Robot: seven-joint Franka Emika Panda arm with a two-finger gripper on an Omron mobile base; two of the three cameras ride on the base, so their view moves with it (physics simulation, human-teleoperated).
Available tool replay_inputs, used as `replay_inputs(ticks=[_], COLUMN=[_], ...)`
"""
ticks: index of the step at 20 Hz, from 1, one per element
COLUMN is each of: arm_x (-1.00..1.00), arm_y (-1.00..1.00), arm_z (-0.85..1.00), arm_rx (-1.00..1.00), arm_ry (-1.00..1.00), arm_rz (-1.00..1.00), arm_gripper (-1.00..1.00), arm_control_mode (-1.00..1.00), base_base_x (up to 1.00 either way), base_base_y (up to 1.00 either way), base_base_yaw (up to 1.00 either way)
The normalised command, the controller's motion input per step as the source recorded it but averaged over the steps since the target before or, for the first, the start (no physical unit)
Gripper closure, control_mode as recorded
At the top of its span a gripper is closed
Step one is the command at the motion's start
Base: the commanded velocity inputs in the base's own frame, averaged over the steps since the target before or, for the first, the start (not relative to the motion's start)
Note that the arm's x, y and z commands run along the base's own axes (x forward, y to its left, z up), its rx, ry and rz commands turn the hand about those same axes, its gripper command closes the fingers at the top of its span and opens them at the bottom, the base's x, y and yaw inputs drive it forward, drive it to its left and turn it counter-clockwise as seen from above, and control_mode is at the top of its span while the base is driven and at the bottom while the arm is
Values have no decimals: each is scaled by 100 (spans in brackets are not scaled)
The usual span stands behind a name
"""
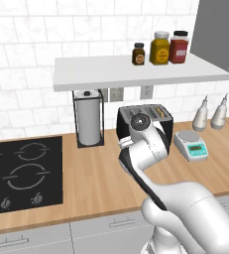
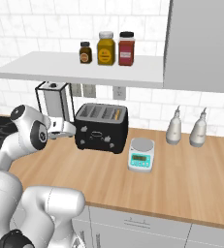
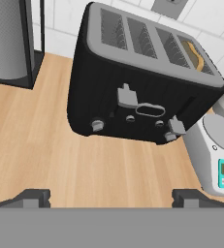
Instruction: Start the toaster. Once the lever pops up, take the bread to the plate on the dining counter.
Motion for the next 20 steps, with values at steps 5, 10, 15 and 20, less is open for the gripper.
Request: replay_inputs(ticks=[5, 10, 15, 20], arm_x=[0, 0, 0, 0], arm_y=[0, 0, 0, 0], arm_z=[0, 0, 0, 0], arm_rx=[0, 0, 0, 0], arm_ry=[0, 0, 0, 0], arm_rz=[0, 0, 0, 0], arm_gripper=[-100, -100, -100, -100], arm_control_mode=[-100, -100, -100, -100], base_base_x=[0, 0, 0, 0], base_base_y=[0, 0, 0, 0], base_base_yaw=[0, 0, 0, 0])
